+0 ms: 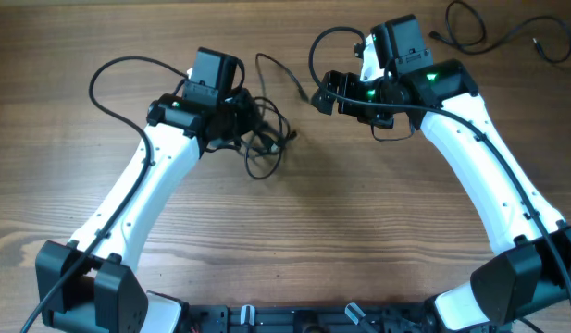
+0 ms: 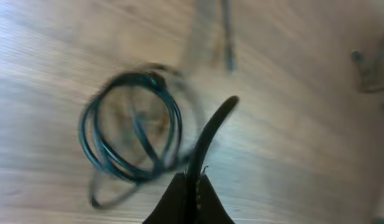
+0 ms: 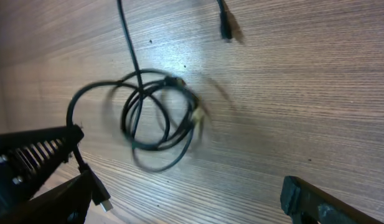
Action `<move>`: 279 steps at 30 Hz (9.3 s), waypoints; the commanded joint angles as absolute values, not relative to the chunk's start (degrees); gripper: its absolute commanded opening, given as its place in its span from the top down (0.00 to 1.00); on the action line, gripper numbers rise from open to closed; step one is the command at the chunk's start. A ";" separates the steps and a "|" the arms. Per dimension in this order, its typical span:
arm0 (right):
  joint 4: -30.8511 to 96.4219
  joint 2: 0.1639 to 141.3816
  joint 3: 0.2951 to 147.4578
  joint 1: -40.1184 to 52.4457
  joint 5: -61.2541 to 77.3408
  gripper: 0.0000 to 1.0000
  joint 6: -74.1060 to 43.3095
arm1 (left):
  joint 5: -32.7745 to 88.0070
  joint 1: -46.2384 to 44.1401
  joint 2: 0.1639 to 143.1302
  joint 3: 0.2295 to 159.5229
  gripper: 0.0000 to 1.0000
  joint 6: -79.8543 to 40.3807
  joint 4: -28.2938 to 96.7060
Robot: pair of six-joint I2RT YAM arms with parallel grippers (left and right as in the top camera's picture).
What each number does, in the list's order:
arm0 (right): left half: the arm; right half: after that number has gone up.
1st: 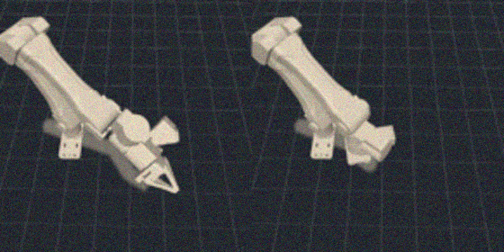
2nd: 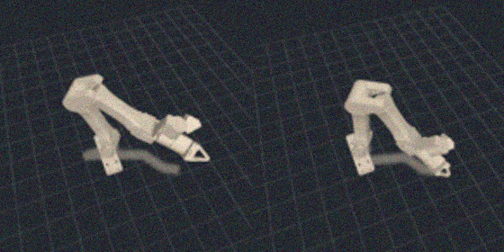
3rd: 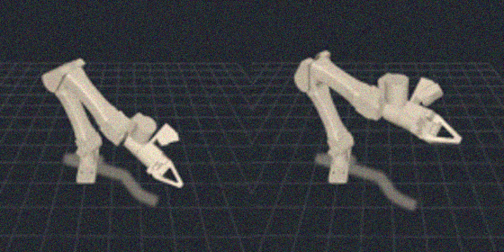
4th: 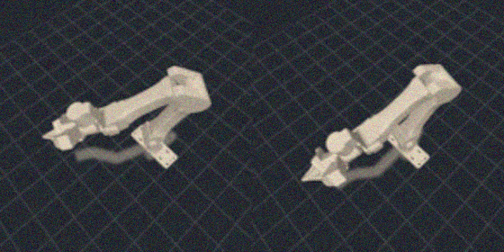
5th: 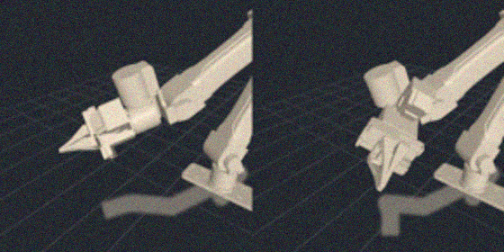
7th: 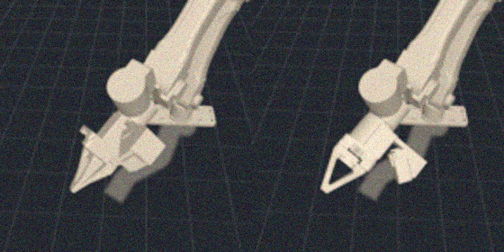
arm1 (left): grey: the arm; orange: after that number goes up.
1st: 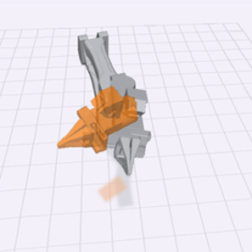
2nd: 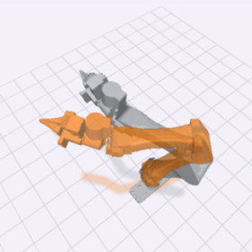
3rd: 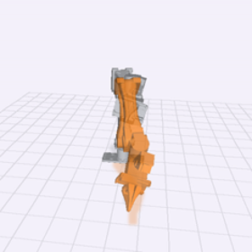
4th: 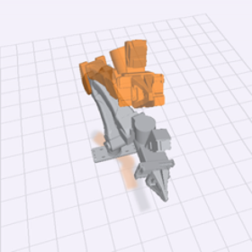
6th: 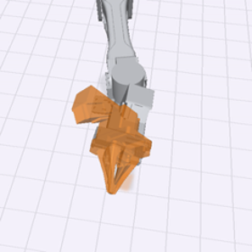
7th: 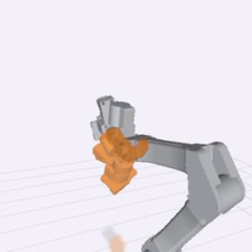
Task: Untangle cables
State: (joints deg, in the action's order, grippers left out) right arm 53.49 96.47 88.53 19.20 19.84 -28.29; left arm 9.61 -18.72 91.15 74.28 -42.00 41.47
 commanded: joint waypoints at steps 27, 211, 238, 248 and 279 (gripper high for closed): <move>53.15 96.23 88.36 19.53 19.05 0.00 -28.69 | 21.12 -18.46 84.05 74.24 0.96 -33.50 45.80; 54.48 81.76 96.42 8.12 26.52 0.96 -20.16 | 28.84 -7.09 78.00 88.14 0.89 -46.61 53.60; 64.97 83.05 95.88 8.19 27.46 0.96 -39.42 | 14.06 -19.51 88.09 88.07 0.00 -35.38 63.07; 52.60 83.05 95.90 8.16 36.69 0.96 -53.52 | 14.26 -30.17 88.16 85.45 0.00 -18.15 64.58; 45.12 83.05 95.88 8.27 41.58 0.96 -67.68 | 14.50 -33.28 93.89 85.43 0.00 -34.22 63.53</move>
State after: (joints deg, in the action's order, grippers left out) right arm 45.12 83.05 95.70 8.03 42.15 -68.71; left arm 14.63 -33.01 93.76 85.71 -30.79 62.92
